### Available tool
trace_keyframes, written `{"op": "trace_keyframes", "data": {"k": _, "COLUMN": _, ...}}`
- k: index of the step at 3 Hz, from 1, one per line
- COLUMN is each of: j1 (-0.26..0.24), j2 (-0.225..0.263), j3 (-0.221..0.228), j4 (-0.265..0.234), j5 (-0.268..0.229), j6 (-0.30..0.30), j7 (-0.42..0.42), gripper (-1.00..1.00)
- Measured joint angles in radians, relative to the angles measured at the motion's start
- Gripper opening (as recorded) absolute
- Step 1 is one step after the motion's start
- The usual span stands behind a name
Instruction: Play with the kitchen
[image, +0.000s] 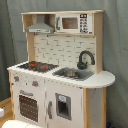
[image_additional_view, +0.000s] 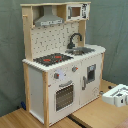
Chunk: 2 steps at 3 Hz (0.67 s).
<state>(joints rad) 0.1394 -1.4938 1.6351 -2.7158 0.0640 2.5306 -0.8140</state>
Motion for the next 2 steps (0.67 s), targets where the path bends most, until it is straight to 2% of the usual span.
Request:
{"op": "trace_keyframes", "data": {"k": 1, "j1": -0.094, "j2": 0.008, "j3": 0.001, "j4": 0.03, "j5": 0.008, "j6": 0.015, "j7": 0.031, "gripper": 1.0}}
{"op": "trace_keyframes", "data": {"k": 2, "j1": -0.183, "j2": 0.01, "j3": 0.009, "j4": 0.087, "j5": 0.008, "j6": 0.03, "j7": 0.039, "gripper": 1.0}}
